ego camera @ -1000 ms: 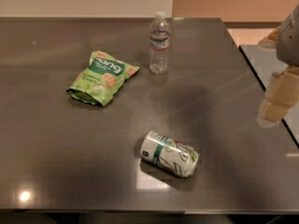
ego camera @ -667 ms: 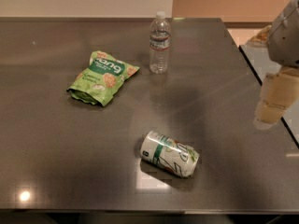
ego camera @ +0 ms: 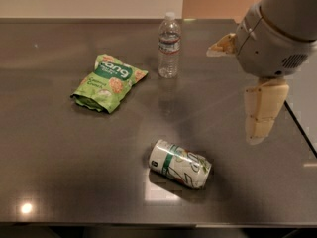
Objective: Place 7up can upright
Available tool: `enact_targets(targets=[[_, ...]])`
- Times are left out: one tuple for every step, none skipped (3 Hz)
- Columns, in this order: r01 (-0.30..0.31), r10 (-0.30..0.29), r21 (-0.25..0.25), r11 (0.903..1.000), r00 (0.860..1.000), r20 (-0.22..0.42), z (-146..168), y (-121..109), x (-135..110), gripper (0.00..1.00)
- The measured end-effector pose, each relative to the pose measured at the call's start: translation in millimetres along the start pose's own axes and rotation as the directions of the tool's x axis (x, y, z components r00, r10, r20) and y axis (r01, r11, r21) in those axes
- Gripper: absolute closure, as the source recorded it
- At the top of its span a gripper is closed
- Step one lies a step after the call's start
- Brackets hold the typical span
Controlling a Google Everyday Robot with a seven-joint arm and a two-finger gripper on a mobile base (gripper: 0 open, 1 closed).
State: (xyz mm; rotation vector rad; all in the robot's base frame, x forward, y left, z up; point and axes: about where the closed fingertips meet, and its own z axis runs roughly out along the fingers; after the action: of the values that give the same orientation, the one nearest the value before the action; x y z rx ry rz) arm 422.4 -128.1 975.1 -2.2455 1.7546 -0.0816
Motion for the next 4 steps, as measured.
enact_targets(targets=[[0.174,-0.174,-0.018,0.9846,0.985,-0.005,7.5,-2.7,-31.6,0.00],[0.369,-0.370,-0.045,0.9281,0.929,0.002,13.4,-1.5,-63.1,0.00],[0.549,-0.549,-0.073,0.8328,0.836,0.018,17.9,3.3,-83.4,0.00],[0.725,-0.722,-0.111,0.6794,0.688,0.071,23.6,4.2,-96.5,0.00]])
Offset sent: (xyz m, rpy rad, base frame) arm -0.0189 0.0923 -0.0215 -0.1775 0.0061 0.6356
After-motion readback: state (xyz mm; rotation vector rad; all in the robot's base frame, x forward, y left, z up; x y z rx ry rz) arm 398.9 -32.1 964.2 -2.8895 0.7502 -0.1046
